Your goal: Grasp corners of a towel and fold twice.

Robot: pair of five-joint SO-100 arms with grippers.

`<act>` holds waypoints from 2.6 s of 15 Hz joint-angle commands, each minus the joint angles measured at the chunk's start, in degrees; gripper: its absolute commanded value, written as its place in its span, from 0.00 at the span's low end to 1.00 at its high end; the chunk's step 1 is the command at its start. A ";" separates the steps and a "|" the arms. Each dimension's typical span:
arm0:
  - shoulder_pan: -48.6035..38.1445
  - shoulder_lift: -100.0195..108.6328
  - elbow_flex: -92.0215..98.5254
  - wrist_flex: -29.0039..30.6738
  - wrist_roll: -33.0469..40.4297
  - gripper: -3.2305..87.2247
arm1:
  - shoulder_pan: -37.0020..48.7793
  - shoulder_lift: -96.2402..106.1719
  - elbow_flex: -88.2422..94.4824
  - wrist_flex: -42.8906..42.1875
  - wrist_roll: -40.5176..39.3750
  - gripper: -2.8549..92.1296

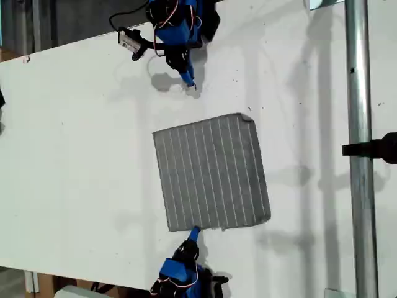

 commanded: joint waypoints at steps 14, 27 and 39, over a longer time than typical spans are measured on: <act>-9.93 0.26 0.35 -0.97 -18.90 0.01 | -16.44 -70.49 -55.55 -11.51 -11.69 0.03; -9.76 0.26 0.35 -1.05 -18.63 0.01 | -26.89 -100.46 -88.33 -9.49 -20.30 0.47; -9.67 0.26 0.35 -1.14 -18.46 0.01 | -24.43 -124.37 -90.35 -11.07 -21.01 0.37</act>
